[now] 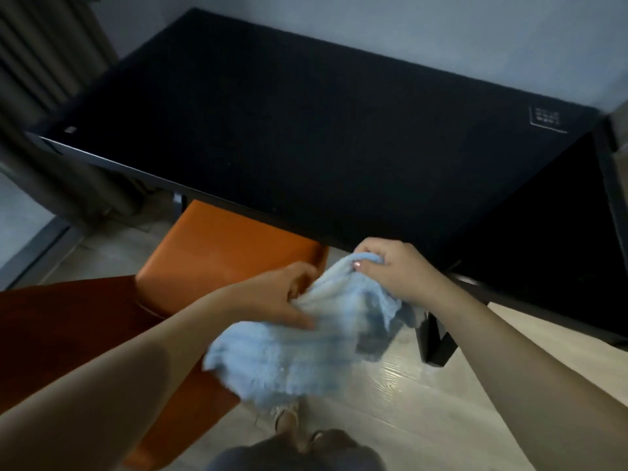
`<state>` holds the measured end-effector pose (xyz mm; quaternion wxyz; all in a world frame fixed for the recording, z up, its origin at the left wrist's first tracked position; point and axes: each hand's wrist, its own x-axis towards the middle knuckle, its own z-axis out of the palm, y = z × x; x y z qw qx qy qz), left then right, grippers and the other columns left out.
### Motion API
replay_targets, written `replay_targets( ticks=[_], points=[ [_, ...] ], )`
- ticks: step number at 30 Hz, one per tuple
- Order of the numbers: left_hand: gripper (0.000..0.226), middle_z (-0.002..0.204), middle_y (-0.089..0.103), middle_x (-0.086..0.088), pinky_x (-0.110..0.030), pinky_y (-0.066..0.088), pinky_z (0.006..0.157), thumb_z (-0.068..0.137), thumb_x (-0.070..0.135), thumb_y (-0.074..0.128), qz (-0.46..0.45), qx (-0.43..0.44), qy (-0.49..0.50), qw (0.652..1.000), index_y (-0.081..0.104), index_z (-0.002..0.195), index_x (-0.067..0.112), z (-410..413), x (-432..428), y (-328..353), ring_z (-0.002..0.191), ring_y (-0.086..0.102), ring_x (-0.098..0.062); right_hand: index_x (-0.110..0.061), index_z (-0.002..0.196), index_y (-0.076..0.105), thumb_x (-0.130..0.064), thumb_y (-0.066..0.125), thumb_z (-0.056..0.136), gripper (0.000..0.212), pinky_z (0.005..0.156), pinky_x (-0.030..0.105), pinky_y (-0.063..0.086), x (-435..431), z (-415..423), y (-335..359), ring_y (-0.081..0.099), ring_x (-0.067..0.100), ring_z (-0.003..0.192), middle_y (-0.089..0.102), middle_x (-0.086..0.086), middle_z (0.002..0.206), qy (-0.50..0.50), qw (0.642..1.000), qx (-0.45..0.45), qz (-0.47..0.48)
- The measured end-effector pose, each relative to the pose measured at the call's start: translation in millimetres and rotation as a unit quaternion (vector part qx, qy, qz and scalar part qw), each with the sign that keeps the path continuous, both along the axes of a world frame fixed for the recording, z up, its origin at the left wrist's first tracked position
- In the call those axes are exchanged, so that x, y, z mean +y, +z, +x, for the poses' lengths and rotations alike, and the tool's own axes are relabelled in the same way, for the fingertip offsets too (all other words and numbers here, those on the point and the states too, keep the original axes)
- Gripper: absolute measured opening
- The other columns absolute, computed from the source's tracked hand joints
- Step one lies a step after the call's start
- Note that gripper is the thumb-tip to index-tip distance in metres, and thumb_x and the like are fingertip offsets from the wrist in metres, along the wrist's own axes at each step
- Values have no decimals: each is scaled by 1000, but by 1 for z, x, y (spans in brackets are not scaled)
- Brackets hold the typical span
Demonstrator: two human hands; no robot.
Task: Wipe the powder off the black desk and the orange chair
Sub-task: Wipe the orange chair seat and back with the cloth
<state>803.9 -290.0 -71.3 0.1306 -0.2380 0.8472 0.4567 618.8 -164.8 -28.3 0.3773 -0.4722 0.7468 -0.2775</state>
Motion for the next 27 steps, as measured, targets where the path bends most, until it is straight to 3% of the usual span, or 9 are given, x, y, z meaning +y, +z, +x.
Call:
replay_targets(
  ticks=[2, 5, 11, 13, 16, 20, 22, 24, 27],
  points=[
    [27, 77, 51, 16, -14, 34, 55, 77, 43, 72, -60, -80, -59, 993, 47, 81, 35, 4, -7, -12, 73, 52, -7, -29, 82, 63, -22, 56, 90, 13, 64, 23, 48, -7, 4, -7, 60, 8, 74, 64, -7, 79, -5, 999, -9, -47],
    [27, 79, 48, 10, -21, 36, 60, 78, 50, 65, -150, -88, -10, 985, 53, 82, 26, 10, -21, -20, 76, 48, -10, -29, 79, 60, -19, 57, 90, 15, 60, 12, 45, -18, 8, -14, 57, 0, 72, 62, -12, 78, -58, 990, -2, -130],
    [32, 82, 57, 6, -27, 39, 64, 80, 47, 64, -106, -85, 304, 943, 47, 90, 22, 24, -32, -25, 77, 54, -14, -23, 75, 54, -22, 58, 90, 16, 56, 14, 43, -47, 2, -34, 54, 0, 65, 56, -8, 73, -71, 988, -18, -133],
    [32, 85, 63, 3, -28, 45, 66, 81, 40, 63, -3, -28, 458, 888, 56, 98, 14, 19, -19, -25, 80, 59, -15, -22, 70, 53, -16, 64, 86, 21, 74, 13, 41, -54, 8, -44, 51, -5, 84, 52, -13, 94, 9, 994, -48, -102],
    [26, 89, 70, -9, -31, 53, 60, 87, 12, 54, 298, 111, 591, 742, 60, 111, 6, 6, 3, -19, 81, 67, -22, -29, 78, 54, -12, 75, 78, 26, 88, 5, 35, -58, 19, -58, 41, -16, 112, 33, -20, 131, 108, 976, -177, -62],
    [31, 114, 65, -21, -46, 54, 84, 91, 8, 52, 438, 212, 579, 654, 57, 121, 11, -7, 26, -23, 104, 64, -32, -50, 111, 45, -19, 82, 67, 65, 86, 16, 48, -61, 33, -87, 53, -5, 113, 55, -27, 118, 145, 948, -280, -34],
    [32, 115, 66, -18, -47, 48, 92, 92, 10, 51, 439, 216, 591, 641, 55, 123, 15, -4, 30, -32, 104, 64, -31, -49, 112, 46, -32, 79, 65, 59, 77, 10, 48, -66, 37, -101, 57, -8, 104, 59, -33, 108, 134, 954, -267, -26],
    [27, 105, 69, -13, -39, 53, 83, 92, 15, 53, 415, 193, 606, 650, 57, 119, 16, 4, 32, -40, 92, 66, -27, -45, 111, 50, -40, 75, 66, 52, 74, 12, 49, -69, 41, -117, 60, -7, 99, 62, -31, 104, 124, 958, -258, -2],
    [15, 99, 69, -2, -31, 53, 76, 92, 26, 56, 247, 97, 651, 711, 62, 105, 20, 20, 35, -54, 89, 66, -15, -42, 115, 52, -32, 73, 77, 45, 83, 23, 52, -69, 48, -142, 62, 0, 99, 65, -19, 104, 115, 968, -220, 49]
  ],
)
